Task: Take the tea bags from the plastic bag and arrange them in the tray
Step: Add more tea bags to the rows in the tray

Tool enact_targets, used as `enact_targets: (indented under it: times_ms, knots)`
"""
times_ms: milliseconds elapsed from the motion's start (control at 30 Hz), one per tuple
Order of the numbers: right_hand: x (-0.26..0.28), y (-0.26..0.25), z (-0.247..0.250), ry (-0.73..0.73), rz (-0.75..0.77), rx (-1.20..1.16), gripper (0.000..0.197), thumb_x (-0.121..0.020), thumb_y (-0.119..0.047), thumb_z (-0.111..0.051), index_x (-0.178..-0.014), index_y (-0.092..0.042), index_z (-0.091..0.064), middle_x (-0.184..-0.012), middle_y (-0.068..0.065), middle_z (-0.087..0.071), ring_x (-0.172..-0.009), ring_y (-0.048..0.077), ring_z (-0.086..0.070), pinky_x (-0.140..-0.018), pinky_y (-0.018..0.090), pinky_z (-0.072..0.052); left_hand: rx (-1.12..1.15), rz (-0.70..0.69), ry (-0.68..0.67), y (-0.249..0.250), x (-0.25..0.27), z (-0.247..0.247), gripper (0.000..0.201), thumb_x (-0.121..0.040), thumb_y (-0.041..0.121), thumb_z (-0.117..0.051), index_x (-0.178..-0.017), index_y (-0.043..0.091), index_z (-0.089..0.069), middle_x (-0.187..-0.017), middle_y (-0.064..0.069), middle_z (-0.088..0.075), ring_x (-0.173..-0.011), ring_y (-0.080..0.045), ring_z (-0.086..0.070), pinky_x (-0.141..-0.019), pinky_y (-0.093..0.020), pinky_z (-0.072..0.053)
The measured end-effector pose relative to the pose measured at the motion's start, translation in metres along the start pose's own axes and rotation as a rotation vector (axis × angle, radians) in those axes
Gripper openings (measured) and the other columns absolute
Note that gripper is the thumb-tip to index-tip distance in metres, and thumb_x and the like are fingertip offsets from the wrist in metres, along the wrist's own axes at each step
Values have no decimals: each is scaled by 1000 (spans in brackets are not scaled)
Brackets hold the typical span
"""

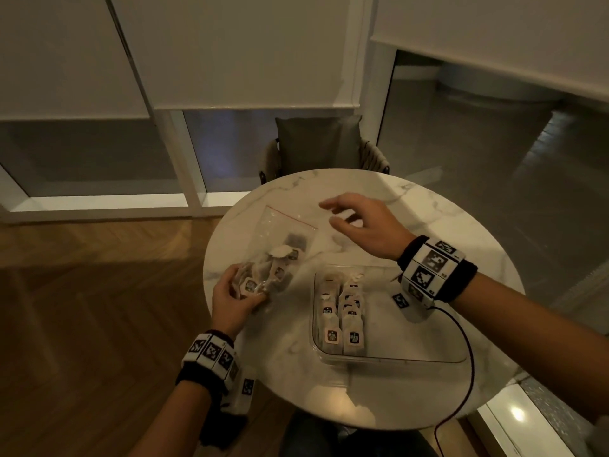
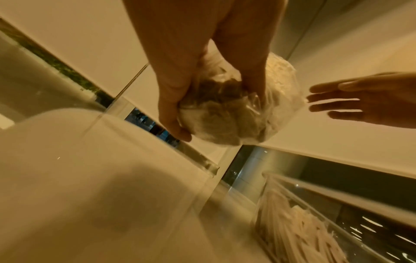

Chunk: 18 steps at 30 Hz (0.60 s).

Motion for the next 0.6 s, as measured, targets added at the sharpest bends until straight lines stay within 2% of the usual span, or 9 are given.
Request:
enact_targets:
  times_ms: [67,133,233,300,367,467,533,600]
  knots:
    - [-5,-17,6,-4,80,-23,27,-97,-8,-55,-120,-14,-67,-116,0,-69,-107,10,-63,-93,27,-52,34,-92,-101,17,4,-2,54,-59,7,-86,-107,16,-62,-104,-4,-68,-93,-8,-69,-77,-20,-57]
    - [-7,-32,6,-140,128,-17,23,-95,-8,-59,-114,-14,-71,-111,0,-72,-104,8,-65,-96,30,-53,56,-136,-188,32,7,-4,63,-53,20,-85,-110,7,-61,-105,-8,-68,-96,-17,-69,-77,-24,-58]
    - [0,-44,-6,-466,110,68,29,-87,-17,-71,-116,-21,-70,-117,-3,-71,-106,7,-65,-98,33,-52,77,-149,-288,47,11,-12,62,-53,22,-87,-109,6,-62,-104,-9,-70,-96,-21,-70,-78,-27,-58]
    - [10,-47,-17,-626,94,133,45,-80,-25,-78,-123,-28,-65,-123,-7,-67,-110,8,-61,-99,30,-49,110,-130,-333,51,12,-17,62,-53,20,-87,-109,8,-64,-103,-6,-72,-98,-21,-69,-83,-29,-58]
    - [21,-48,-28,-725,100,181,64,-74,-29,-83,-132,-33,-57,-126,-10,-63,-109,5,-58,-94,26,-46,160,-89,-360,49,12,-21,62,-52,16,-87,-109,8,-65,-103,-6,-72,-101,-23,-68,-87,-34,-57]
    - [28,-49,-36,-759,128,198,84,-70,-27,-86,-141,-32,-44,-128,-16,-54,-102,-8,-50,-88,16,-40,227,-3,-394,44,14,-28,66,-52,13,-88,-112,3,-62,-107,-14,-69,-103,-32,-65,-90,-45,-56]
    - [30,-51,-35,-745,126,163,90,-70,-24,-86,-145,-30,-37,-131,-13,-50,-105,-5,-48,-92,19,-42,262,26,-390,42,17,-34,66,-51,13,-86,-112,3,-61,-105,-13,-70,-101,-30,-66,-87,-43,-58]
    - [35,-51,-35,-744,81,123,92,-72,-21,-85,-148,-28,-32,-132,-11,-48,-114,4,-47,-98,24,-42,314,55,-380,39,20,-38,64,-52,12,-84,-112,4,-62,-104,-11,-71,-99,-29,-67,-84,-40,-59]
Point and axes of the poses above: each hand's wrist, its own x-axis away from the middle knuckle, its own z-axis out of the back of the hand, y = z × x, the point moved 6 cm from there along -x, towards the middle knuckle
